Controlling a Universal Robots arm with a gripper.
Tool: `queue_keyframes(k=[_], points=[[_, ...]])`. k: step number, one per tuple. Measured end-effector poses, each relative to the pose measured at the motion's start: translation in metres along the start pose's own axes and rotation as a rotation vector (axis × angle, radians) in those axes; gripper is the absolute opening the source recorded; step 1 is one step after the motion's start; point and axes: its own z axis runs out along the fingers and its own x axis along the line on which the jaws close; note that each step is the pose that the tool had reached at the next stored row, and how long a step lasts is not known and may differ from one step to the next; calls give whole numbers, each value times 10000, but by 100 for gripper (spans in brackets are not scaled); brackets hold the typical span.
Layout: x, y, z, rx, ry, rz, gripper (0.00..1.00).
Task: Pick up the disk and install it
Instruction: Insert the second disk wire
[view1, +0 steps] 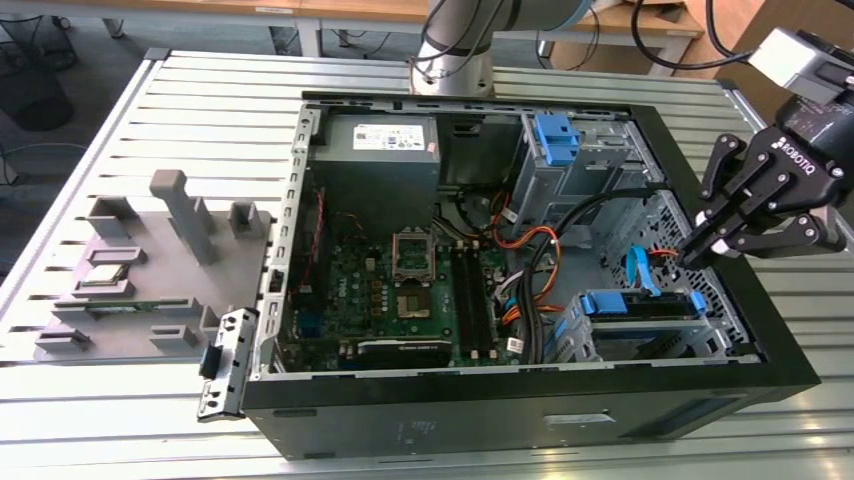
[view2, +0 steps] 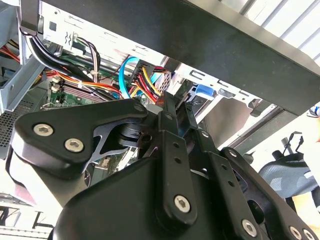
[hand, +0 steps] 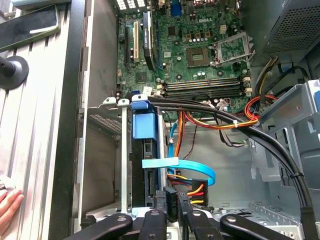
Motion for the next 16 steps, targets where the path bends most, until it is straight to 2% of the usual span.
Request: queue_keyframes(k=[2,16], points=[[0,0,0,0,-1,0,17],[0,1,-3,0,0,0,17]])
